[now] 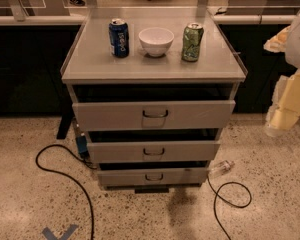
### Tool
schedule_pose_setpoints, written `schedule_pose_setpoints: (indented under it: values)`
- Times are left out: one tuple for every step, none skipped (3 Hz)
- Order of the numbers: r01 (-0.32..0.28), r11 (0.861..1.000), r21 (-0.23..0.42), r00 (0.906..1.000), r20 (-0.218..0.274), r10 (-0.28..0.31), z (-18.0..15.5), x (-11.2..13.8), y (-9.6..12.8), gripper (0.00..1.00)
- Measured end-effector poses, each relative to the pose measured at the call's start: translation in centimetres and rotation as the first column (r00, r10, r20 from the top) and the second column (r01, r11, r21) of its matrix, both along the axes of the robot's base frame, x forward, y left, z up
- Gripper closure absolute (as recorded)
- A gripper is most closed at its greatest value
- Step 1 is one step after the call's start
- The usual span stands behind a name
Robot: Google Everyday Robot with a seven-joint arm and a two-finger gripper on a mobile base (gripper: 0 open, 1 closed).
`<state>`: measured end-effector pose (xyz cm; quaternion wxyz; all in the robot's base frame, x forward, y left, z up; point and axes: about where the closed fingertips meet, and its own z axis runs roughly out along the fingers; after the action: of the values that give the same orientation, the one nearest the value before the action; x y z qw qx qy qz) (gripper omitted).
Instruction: Open bottom drawer
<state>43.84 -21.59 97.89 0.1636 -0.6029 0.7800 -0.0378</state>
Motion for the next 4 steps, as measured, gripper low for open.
schedule_pose_setpoints:
  values:
    - [0.000,1.000,0.000,1.0000,0.000,0.000,0.0,0.0,0.0,0.00]
    - [-0.014,1.000,0.008,0.9998,-0.017,0.014,-3.1,-0.3,0.1,0.00]
    - [-0.056,0.997,0.059,0.9972,-0.045,0.059,-10.1,-1.3,0.6,0.00]
    - [-0.076,0.987,0.139,0.9909,-0.100,0.090,-20.2,-2.8,1.0,0.00]
